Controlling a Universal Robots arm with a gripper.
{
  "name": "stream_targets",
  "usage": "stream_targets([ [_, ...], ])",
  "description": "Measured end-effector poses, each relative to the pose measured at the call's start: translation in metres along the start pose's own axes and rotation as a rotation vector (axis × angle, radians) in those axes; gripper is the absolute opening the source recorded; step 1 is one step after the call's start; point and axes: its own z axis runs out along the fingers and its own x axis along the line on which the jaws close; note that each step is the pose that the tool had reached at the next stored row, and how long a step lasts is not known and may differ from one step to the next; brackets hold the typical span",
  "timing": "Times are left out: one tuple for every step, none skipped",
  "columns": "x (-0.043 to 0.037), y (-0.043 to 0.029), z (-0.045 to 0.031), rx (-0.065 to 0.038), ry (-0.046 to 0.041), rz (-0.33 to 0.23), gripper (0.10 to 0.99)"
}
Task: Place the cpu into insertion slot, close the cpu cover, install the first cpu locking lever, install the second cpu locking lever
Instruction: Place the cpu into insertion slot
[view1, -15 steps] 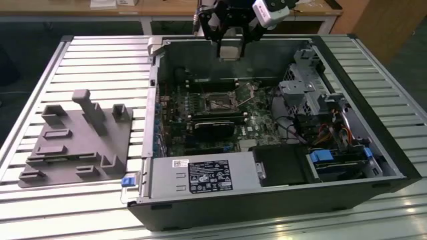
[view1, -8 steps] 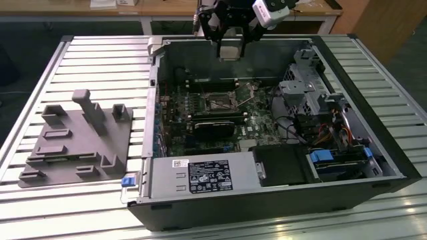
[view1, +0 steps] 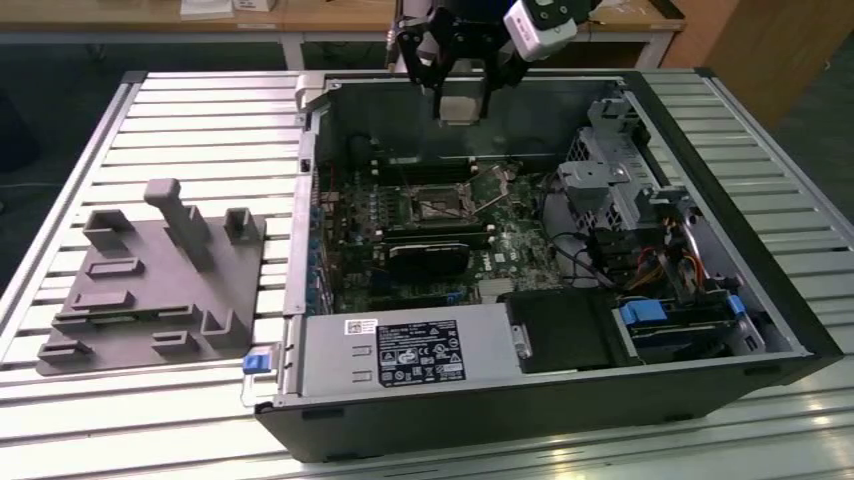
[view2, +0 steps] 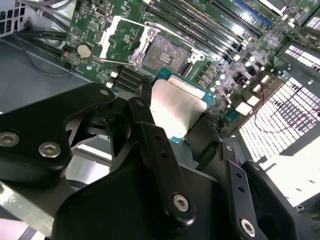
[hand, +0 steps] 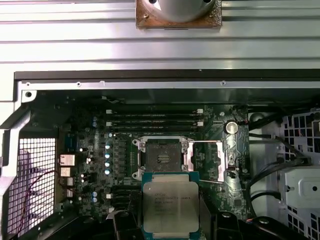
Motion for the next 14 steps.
stream_targets([
  [0.0, -0.0002, 0.0019, 0.0, -0.0002, 0.0, 0.537],
  [0.0, -0.0003, 0.0036, 0.001, -0.0003, 0.0, 0.537],
  [-0.0001, -0.0004, 0.0055, 0.001, -0.0003, 0.0, 0.537],
  [-0.0001, -0.0006, 0.0073, 0.001, -0.0004, 0.0, 0.537],
  [-0.0001, -0.0006, 0.0092, 0.002, -0.0004, 0.0, 0.537],
  [-0.0002, -0.0006, 0.011, 0.002, -0.0004, 0.0, 0.537],
  [-0.0002, -0.0006, 0.0128, 0.003, -0.0005, 0.0, 0.537],
  [-0.0002, -0.0006, 0.0146, 0.003, -0.0005, 0.0, 0.537],
  [-0.0002, -0.0005, 0.0164, 0.004, -0.0004, 0.0, 0.537],
  [-0.0003, -0.0004, 0.0182, 0.005, -0.0004, 0.0, 0.537],
  [-0.0003, -0.0001, 0.0201, 0.005, -0.0004, 0.0, 0.537],
  [-0.0003, 0.0004, 0.022, 0.005, -0.0005, 0.0, 0.537],
  [-0.0003, 0.0009, 0.0239, 0.006, -0.0005, 0.0, 0.537],
  [-0.0003, 0.0013, 0.0258, 0.006, -0.0006, 0.0, 0.537],
])
